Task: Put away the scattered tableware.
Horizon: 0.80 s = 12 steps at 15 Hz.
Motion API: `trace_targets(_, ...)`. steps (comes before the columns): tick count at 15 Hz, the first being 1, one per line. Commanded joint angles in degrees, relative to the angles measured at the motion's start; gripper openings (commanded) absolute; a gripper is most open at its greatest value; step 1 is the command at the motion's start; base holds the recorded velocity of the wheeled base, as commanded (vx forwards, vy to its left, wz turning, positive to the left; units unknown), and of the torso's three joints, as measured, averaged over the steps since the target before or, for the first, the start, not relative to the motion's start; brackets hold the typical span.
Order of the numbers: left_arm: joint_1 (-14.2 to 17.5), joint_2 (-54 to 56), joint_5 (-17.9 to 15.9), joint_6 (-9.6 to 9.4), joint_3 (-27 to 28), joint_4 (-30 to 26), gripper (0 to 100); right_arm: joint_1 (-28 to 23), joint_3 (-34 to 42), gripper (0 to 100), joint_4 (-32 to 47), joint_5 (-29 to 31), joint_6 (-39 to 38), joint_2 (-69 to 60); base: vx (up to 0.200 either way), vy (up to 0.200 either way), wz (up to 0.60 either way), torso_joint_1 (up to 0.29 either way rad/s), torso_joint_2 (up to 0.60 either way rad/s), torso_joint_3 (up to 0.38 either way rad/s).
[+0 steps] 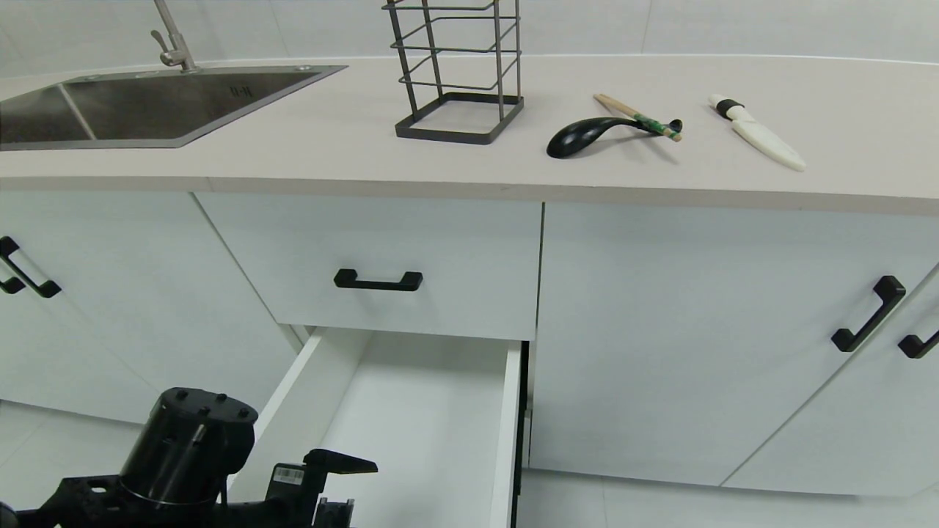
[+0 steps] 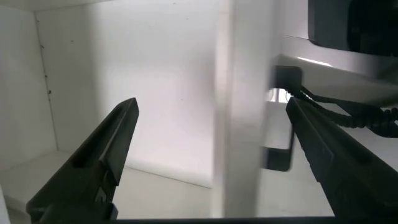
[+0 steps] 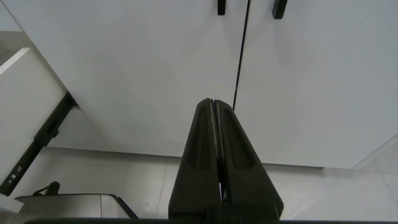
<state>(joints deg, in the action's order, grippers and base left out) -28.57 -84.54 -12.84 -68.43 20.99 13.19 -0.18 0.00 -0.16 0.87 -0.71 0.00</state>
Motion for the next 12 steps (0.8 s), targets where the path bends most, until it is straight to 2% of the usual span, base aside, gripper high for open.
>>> trace_targets(1,0.01,-0.1,0.18,0.93,0.45,0.34,100,0.01,0.0,0,-0.02,0.01,0.0,0.0,0.0,0.0,0.0,0.0,0.0,0.0)
trace_targets(2,0.01,-0.27,0.62,1.63,0.54,0.43,100,0.01,0.0,0,-0.02,0.01,0.0,0.0,0.0,0.0,0.0,0.0,0.0,0.0)
trace_targets(7,0.01,-2.03,1.24,2.6,2.91,0.43,100,0.01,0.0,0,-0.02,0.89,-0.7,0.0,0.0,0.0,0.0,0.0,0.0,0.0)
trace_targets(11,-0.08,-1.42,0.97,2.6,3.0,0.34,100,0.01,0.0,0,-0.02,0.98,-0.79,0.0,0.0,0.0,0.0,0.0,0.0,0.0)
trace_targets(12,-0.25,-0.18,0.8,2.77,5.29,-0.09,100,0.01,0.0,0,-0.02,0.89,-0.7,0.0,0.0,0.0,0.0,0.0,0.0,0.0)
